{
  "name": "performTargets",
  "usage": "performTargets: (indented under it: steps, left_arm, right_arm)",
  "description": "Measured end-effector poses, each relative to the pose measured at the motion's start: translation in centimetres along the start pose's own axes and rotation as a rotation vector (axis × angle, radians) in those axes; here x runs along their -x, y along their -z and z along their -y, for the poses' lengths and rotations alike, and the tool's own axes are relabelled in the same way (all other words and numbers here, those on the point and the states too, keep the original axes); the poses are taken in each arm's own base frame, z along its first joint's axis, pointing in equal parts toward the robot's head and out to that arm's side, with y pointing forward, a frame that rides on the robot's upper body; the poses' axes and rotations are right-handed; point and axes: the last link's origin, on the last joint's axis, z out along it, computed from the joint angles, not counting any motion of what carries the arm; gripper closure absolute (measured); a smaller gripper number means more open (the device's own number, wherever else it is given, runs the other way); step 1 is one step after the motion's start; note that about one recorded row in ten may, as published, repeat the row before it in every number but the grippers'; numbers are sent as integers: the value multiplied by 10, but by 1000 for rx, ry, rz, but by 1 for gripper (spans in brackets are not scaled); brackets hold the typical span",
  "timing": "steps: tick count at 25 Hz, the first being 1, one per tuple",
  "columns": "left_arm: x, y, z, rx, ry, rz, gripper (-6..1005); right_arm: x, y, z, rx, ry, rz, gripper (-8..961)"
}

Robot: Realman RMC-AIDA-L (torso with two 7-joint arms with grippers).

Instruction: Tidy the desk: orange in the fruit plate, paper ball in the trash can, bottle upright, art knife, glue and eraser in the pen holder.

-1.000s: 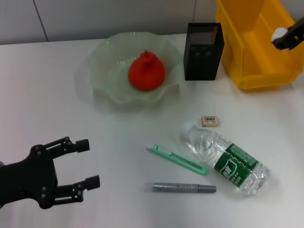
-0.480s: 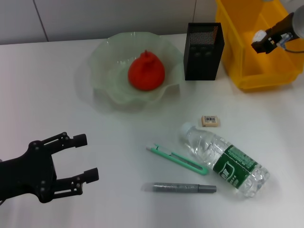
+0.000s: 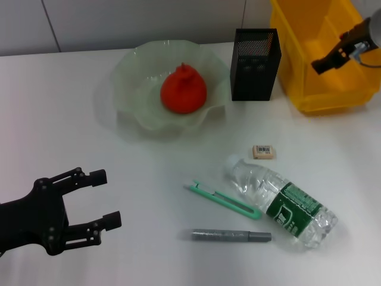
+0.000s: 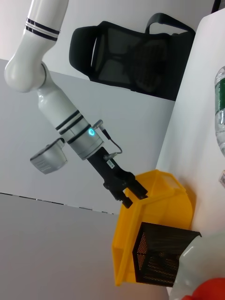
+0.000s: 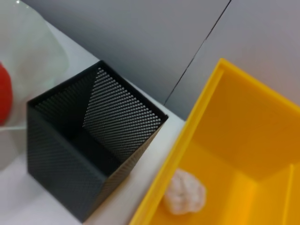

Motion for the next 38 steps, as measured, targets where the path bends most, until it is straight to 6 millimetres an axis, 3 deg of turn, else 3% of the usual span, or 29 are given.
performTargets:
  steps: [2, 7, 12, 15, 19, 27, 38]
  left_arm:
    - [0, 0, 0, -2, 1, 1, 168]
    - [0, 3, 0, 0, 1, 2, 168]
    - [0, 4, 0, 7, -4, 10, 169]
    - [0, 5, -1, 10, -6, 11, 169]
    - [4, 6, -4, 39, -2, 49, 170]
    - [7, 7, -6, 45, 2, 63, 171]
    - [9, 7, -7, 53, 3, 74, 172]
  right_arm:
    - [2, 11, -5, 32, -6, -23, 221]
    - [9, 61, -20, 147, -5, -121, 113]
    - [23, 101, -46, 298, 25, -273, 114]
    - [25, 105, -53, 343, 36, -317, 115]
    - [29, 101, -70, 435, 49, -386, 116]
    - [28, 63, -116, 523, 78, -466, 118]
    - [24, 48, -140, 510, 60, -544, 118]
